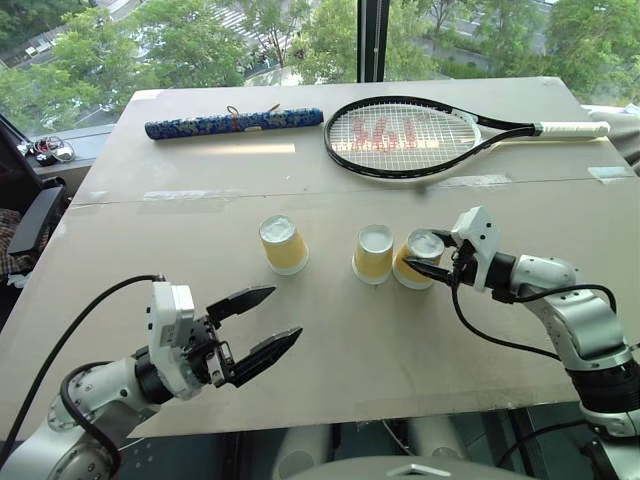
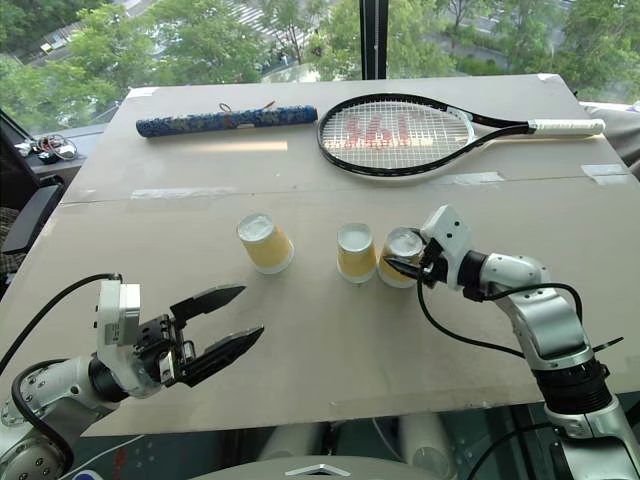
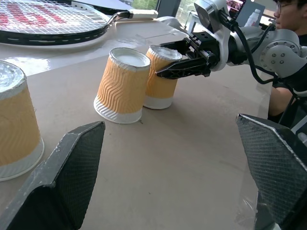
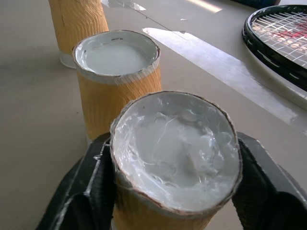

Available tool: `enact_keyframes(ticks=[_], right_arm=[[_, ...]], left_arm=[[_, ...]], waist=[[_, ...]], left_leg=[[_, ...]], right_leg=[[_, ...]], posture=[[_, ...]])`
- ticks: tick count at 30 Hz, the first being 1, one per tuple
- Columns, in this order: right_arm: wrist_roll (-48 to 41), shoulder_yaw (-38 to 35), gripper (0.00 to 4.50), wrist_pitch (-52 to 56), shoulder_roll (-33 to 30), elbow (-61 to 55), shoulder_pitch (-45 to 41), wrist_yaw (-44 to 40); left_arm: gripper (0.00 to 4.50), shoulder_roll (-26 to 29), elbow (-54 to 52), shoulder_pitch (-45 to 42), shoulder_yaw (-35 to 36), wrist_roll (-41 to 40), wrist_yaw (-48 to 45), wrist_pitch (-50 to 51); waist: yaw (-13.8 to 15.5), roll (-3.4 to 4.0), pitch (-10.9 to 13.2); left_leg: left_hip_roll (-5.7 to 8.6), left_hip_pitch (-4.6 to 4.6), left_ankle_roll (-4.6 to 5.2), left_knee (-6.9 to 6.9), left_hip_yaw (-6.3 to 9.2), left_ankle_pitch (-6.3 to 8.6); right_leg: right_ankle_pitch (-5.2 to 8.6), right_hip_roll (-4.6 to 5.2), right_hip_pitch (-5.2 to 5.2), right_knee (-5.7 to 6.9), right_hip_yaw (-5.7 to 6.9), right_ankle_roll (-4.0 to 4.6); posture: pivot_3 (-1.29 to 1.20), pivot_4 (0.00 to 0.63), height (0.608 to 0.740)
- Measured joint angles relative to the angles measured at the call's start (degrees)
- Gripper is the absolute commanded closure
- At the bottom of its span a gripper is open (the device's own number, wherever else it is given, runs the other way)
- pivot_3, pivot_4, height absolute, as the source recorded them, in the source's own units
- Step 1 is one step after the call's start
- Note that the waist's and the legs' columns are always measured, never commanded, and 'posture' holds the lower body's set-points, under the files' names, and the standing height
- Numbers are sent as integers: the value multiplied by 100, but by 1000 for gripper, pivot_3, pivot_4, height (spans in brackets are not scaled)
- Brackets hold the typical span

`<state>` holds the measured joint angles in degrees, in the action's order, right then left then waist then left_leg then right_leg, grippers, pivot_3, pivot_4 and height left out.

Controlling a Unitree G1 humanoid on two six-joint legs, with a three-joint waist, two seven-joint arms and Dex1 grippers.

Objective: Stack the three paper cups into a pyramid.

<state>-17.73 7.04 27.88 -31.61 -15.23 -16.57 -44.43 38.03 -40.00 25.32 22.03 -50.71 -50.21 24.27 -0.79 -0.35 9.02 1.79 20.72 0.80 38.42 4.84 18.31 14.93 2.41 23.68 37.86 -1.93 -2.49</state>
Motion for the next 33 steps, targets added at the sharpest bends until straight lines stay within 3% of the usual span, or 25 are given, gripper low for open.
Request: enact_keyframes(ticks=[4, 12, 21, 25, 33], right_arm=[[96, 75, 84, -306, 6, 64, 86, -34], [-709, -778, 84, -950, -220, -106, 136, -821], [-1350, -1683, 84, -1672, -557, -477, 972, -1436], [-1759, -1845, 84, -1568, -891, -1416, 1927, -1759], [-1942, -1993, 84, -1521, -913, -2144, 2588, -1522]], left_arm=[[0, -1, 0, 2, 0, 26, 3, -45], [0, -109, 594, -281, 18, 347, 88, -140], [0, 53, 1895, -1582, -332, 1178, 204, -212], [0, -11, 2868, -2734, -998, 1812, 221, -314], [0, -321, 4083, -3805, -1583, 2364, -80, -802]], waist=[[3, 3, 2], [17, 3, 2], [14, 3, 2], [79, 3, -1], [24, -5, -5]], left_leg=[[1, 3, 0, 0, -2, 0], [2, 3, 0, 0, 5, 0], [2, 3, 1, 0, 9, 0], [5, 5, 0, 8, 16, 0], [7, 4, 0, 15, 19, 0]], right_leg=[[0, 1, 2, -2, -2, 0], [0, 1, -1, -2, 9, 0], [0, 3, -4, -2, 12, -1], [-1, 5, -9, 1, 24, -2], [-1, 5, -10, 5, 24, -3]], posture=[[0, 150, 740], [0, 150, 740], [0, 150, 740], [0, 150, 740], [0, 150, 740]])
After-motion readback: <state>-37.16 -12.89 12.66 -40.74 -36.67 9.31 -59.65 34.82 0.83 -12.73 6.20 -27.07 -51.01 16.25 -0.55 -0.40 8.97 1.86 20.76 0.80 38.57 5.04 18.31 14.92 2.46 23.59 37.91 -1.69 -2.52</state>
